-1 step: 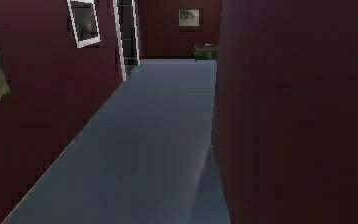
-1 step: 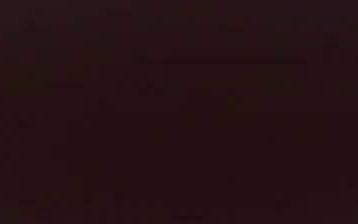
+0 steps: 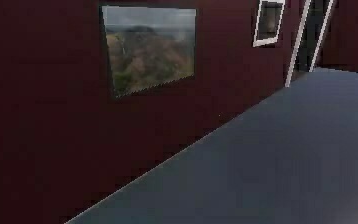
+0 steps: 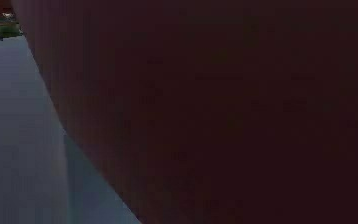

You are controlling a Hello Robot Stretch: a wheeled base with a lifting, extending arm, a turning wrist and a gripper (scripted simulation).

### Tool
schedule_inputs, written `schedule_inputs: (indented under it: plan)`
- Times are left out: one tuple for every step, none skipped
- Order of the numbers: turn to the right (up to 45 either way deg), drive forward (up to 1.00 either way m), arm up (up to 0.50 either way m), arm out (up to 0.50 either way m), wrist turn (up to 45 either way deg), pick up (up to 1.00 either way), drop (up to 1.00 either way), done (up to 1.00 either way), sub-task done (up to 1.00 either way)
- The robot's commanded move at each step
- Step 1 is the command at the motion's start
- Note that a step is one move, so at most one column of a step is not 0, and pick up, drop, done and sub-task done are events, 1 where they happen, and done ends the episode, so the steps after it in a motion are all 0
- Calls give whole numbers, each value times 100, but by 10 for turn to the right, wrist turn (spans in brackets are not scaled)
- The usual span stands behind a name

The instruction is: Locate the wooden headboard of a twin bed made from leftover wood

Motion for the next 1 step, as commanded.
schedule_inputs:
  plan:
    - [-420, 0, 0, 0, 0, 0, 0, 0, 0]
